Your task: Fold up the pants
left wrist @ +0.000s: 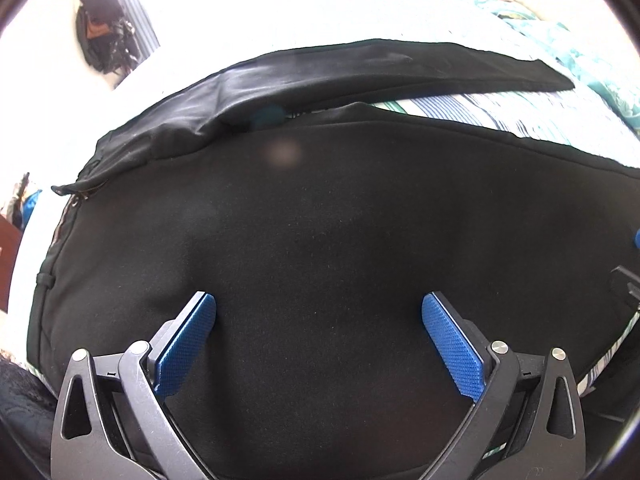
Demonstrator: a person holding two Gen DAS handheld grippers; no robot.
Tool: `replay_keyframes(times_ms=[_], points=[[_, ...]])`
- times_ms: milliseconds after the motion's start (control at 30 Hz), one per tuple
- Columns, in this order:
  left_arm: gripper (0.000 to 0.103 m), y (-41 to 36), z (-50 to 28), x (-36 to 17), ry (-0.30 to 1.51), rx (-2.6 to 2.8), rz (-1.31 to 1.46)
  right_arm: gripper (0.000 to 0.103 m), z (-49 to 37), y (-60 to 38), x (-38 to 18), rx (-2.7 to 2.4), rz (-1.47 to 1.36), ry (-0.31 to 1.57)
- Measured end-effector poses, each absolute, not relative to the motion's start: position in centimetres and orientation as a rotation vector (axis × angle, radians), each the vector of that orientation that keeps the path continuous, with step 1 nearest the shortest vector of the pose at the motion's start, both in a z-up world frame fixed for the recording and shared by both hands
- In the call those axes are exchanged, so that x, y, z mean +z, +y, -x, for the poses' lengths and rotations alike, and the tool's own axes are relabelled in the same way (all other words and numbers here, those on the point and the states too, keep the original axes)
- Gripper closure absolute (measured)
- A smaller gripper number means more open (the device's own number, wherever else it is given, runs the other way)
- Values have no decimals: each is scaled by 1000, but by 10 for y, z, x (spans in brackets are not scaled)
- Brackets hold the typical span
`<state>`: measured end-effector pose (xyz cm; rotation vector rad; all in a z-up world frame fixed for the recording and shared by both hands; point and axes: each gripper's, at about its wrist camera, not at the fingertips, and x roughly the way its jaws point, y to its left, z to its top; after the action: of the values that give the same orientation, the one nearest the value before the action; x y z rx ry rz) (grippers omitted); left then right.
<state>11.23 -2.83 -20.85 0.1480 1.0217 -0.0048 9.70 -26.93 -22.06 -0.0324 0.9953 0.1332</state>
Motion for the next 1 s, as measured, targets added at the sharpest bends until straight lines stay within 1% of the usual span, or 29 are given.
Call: replay_keyframes(times_ms=[67, 200, 433, 533, 667, 1000], points=[[0, -26, -113, -208, 1026, -12, -147, 3, -101, -279, -229, 108, 7, 1039], [0, -24, -114, -207, 1035, -30, -150, 3, -104, -310, -226, 2, -37, 1024], [0, -25, -115, -205, 1052, -13, -143, 3, -99, -403, -229, -262, -315, 1001], [0, -22, -114, -205, 1054, -19, -126, 0, -98, -408, -232, -270, -342, 1001], [0, -21, -110, -206, 1040, -32, -134, 0, -105, -397, -235, -306, -271, 1026], [0, -22, -108, -206, 1021, -28, -139, 0, -103, -403, -240, -333, -294, 1011]])
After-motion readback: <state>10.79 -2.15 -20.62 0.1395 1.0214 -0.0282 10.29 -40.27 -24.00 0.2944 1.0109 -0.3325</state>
